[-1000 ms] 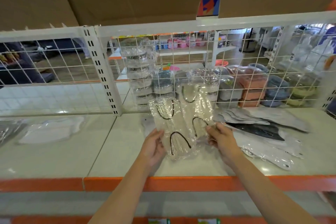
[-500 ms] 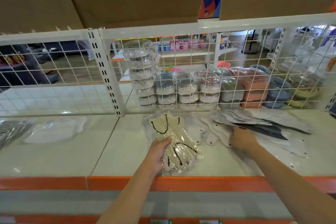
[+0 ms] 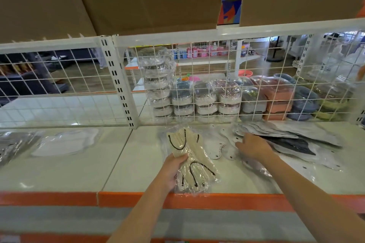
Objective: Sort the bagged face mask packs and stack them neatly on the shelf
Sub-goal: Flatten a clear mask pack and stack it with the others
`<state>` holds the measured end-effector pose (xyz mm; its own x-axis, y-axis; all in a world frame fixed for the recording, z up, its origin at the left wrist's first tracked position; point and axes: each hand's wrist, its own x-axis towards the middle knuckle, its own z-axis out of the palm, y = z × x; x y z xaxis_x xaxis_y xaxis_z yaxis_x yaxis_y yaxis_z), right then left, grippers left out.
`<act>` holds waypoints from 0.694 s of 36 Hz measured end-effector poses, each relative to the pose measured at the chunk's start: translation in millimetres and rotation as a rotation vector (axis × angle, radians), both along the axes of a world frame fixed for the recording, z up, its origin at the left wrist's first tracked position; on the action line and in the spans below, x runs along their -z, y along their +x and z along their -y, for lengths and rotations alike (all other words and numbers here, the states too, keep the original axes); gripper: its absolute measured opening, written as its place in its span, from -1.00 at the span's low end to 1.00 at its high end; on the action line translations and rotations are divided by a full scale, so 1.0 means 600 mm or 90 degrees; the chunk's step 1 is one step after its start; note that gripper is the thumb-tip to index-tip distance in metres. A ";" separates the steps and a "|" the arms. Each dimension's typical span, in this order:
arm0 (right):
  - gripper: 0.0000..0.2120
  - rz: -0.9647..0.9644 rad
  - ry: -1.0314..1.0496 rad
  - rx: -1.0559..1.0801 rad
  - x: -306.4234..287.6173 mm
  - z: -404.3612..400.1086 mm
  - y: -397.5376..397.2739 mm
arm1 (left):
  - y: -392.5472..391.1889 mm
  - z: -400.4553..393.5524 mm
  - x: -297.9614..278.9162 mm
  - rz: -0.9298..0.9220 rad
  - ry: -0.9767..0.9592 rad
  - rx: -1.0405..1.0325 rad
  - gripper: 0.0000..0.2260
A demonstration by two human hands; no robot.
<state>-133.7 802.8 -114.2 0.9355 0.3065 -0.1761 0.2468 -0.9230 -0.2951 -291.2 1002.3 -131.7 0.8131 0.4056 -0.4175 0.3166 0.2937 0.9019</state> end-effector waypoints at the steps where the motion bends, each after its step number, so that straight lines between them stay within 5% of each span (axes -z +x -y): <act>1: -0.64 -0.005 -0.004 0.026 0.005 0.003 0.001 | -0.001 -0.002 0.000 0.003 -0.005 0.003 -0.97; 5: -0.49 0.065 -0.149 0.056 0.025 0.020 0.004 | -0.006 -0.003 -0.004 0.016 -0.007 -0.002 -0.92; 12: -0.63 0.049 -0.175 0.023 0.003 -0.007 -0.009 | -0.004 0.000 -0.005 0.017 -0.001 -0.016 -0.98; 19: -0.92 -0.036 0.109 -0.028 0.002 -0.039 -0.019 | 0.001 0.001 -0.006 0.018 -0.011 -0.002 -0.94; 25: -0.54 0.044 -0.130 0.007 0.009 -0.039 -0.024 | 0.001 -0.001 -0.003 0.013 0.000 0.005 -0.90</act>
